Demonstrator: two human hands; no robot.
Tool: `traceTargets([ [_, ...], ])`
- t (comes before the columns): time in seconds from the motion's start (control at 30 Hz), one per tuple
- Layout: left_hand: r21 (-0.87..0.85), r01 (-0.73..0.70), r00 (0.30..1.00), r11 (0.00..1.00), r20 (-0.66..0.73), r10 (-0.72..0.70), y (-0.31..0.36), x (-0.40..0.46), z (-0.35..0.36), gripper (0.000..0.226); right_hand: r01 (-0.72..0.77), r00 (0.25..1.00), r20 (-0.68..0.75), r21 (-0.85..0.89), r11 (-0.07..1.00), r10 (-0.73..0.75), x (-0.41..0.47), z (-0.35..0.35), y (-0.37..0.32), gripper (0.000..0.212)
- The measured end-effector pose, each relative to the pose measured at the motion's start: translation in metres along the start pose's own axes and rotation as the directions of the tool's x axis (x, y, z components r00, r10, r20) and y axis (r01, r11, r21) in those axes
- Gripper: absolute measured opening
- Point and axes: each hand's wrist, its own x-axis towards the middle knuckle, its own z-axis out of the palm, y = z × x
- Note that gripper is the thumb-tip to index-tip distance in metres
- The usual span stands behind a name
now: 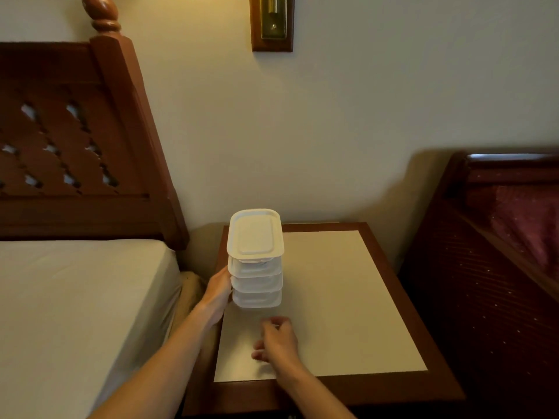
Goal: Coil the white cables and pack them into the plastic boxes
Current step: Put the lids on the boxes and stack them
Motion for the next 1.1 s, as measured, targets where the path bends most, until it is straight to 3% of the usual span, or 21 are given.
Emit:
traceTargets([
  [0.13, 0.034, -0.03, 0.995, 0.999, -0.095, 0.033, -0.018, -0.007, 0.007, 0.021, 0.014, 0.996, 0.089, -0.024, 1.0, -0.011, 0.003, 0.007, -0.015, 0.022],
  [0.27, 0.042, -0.041, 0.992, 0.998, -0.118, 0.046, -0.045, -0.028, 0.015, 0.039, 0.03, 0.999, 0.037, -0.094, 0.995, -0.027, 0.011, -0.009, -0.023, 0.025],
  [0.4, 0.06, 0.026, 0.99, 0.998, -0.137, -0.017, -0.059, -0.039, 0.024, 0.033, 0.025, 1.0, 0.018, -0.156, 0.987, -0.022, 0.026, -0.034, -0.032, 0.02],
  [0.5, 0.143, -0.041, 0.97, 0.989, -0.231, 0.074, -0.059, -0.033, 0.02, 0.052, 0.051, 0.999, -0.002, -0.147, 0.988, -0.052, 0.038, -0.051, -0.043, 0.013],
  [0.6, 0.181, -0.132, 0.975, 0.975, -0.153, 0.16, -0.05, -0.03, 0.02, 0.055, 0.136, 0.985, -0.078, -0.178, 0.975, -0.152, 0.045, -0.056, -0.047, 0.033],
  [0.7, 0.26, -0.187, 0.967, 0.947, -0.119, 0.224, -0.049, -0.025, 0.021, 0.052, 0.19, 0.976, -0.055, -0.249, 0.95, -0.21, 0.05, -0.053, -0.045, 0.051],
  [0.8, 0.274, -0.215, 0.948, 0.937, -0.171, 0.267, -0.062, -0.016, 0.013, 0.037, 0.218, 0.972, -0.027, -0.273, 0.937, -0.234, 0.061, -0.051, -0.051, 0.046],
  [1.1, 0.189, -0.206, 0.964, 0.96, -0.127, 0.232, -0.056, 0.029, 0.003, 0.029, 0.212, 0.977, 0.061, -0.346, 0.914, -0.204, 0.121, -0.023, -0.083, 0.042],
])
